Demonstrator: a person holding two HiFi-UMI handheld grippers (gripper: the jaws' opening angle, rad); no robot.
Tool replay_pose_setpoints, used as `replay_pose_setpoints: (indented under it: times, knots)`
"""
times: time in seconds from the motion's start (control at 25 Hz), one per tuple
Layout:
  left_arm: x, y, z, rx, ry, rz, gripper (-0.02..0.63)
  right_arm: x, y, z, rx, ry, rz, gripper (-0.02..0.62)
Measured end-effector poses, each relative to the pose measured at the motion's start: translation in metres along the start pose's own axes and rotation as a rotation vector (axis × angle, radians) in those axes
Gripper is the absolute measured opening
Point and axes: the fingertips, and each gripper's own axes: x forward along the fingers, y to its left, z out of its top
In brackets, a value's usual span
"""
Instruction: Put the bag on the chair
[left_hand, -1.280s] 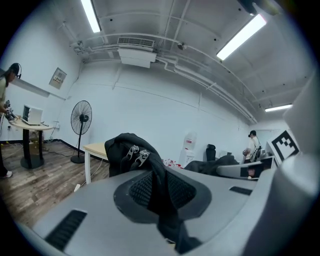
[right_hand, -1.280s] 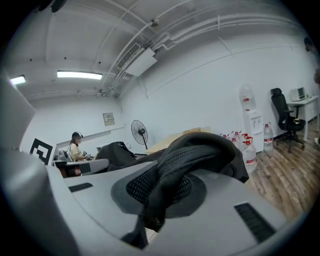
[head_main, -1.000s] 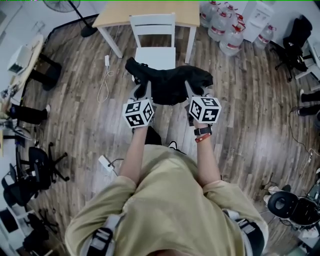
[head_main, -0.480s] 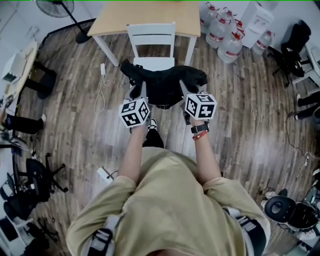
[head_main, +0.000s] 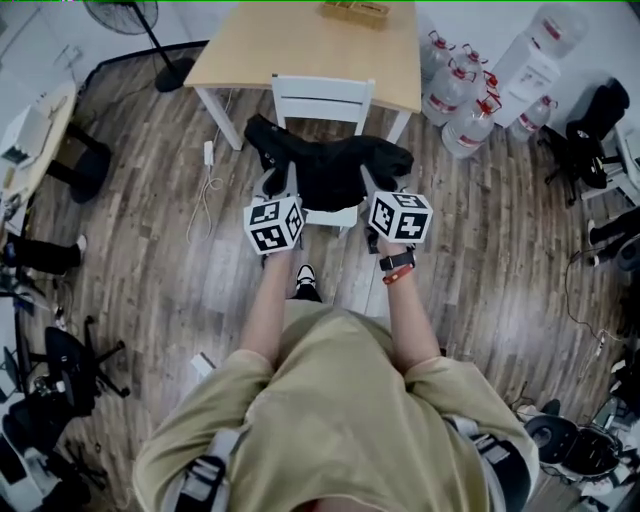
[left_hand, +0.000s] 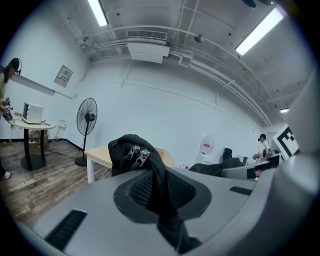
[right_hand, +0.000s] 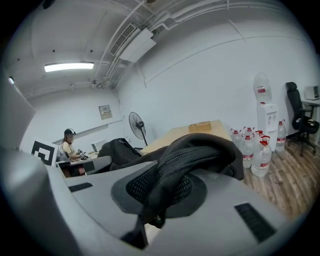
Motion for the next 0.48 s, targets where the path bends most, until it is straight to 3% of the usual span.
replay_pose_setpoints:
  times: [0.2, 0.48]
  knots:
    - [0.039, 0.019, -0.004, -0.015, 0.039, -0.023, 0.051, 0.041, -0.015, -0.003, 0.05, 0.061, -0.046, 0.052]
    - [0.091, 0.06, -0.008, -0.029, 0.073, -0.059, 0.051, 0.1, -0.019, -0.006, 0.103, 0.071, -0.098, 0.052]
